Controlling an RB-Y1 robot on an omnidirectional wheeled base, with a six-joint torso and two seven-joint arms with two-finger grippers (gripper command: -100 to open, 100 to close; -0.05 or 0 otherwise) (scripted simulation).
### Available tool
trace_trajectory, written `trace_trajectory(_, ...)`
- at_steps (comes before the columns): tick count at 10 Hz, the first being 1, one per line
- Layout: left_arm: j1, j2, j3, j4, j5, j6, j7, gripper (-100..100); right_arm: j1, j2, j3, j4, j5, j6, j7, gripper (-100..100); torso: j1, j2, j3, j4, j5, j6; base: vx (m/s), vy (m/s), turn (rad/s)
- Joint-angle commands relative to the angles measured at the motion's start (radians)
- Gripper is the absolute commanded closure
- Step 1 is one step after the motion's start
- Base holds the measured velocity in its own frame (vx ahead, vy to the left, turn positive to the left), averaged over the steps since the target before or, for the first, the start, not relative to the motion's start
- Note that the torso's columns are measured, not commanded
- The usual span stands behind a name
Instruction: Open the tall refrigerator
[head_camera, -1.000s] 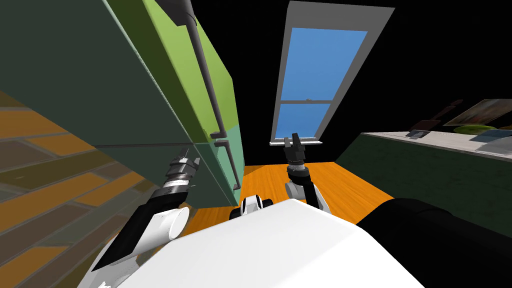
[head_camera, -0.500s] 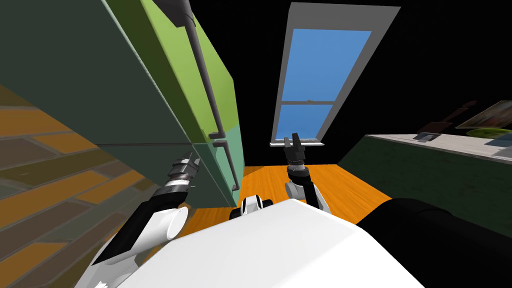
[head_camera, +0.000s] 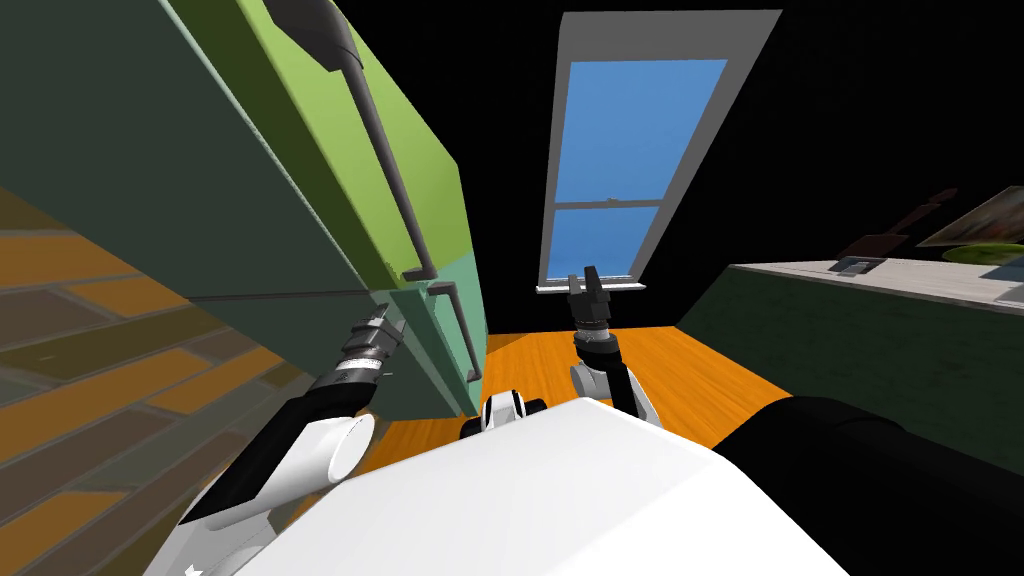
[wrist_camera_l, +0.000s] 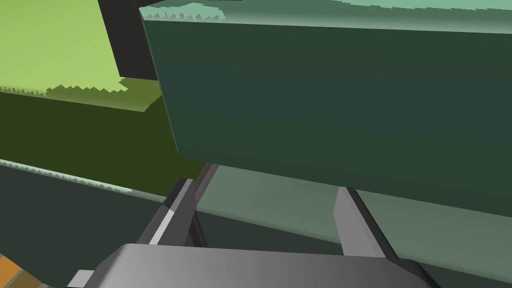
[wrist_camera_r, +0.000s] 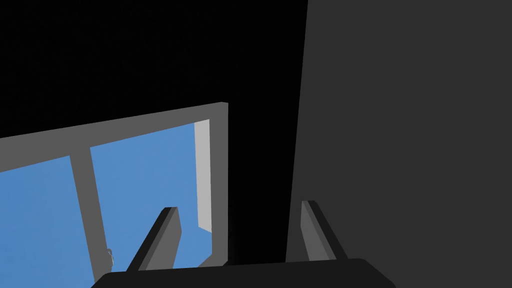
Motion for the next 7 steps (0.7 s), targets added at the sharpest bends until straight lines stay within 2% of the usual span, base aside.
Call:
trace_trajectory(1,-0.008,0.002,-0.010,0.003,0.008,0.054,0.004,-100,0.000,0.000,0.000,0.000,0.000,0.000,0.000,0,0.002,-0.002,-0.001,-0.001,0.001,0.000,0.036,-0.050,0.023)
trace_trajectory(2,-0.010,0.007,-0.008,-0.009,0.015,0.080,0.008,-100,0.000,0.000,0.000,0.000,0.000,0.000,0.000,0,0.002,-0.004,-0.003,-0.002,0.001,0.001,0.030,-0.044,0.022)
trace_trajectory(3,-0.010,0.007,-0.008,-0.009,0.015,0.080,0.008,-100,0.000,0.000,0.000,0.000,0.000,0.000,0.000,0,0.001,-0.005,-0.003,-0.002,0.001,0.001,0.008,-0.036,0.031)
trace_trajectory(7,-0.018,0.028,-0.005,-0.091,0.037,0.161,0.020,-100,0.000,0.000,0.000,0.000,0.000,0.000,0.000,0,-0.004,-0.005,-0.003,-0.001,-0.001,0.002,0.016,-0.047,0.030)
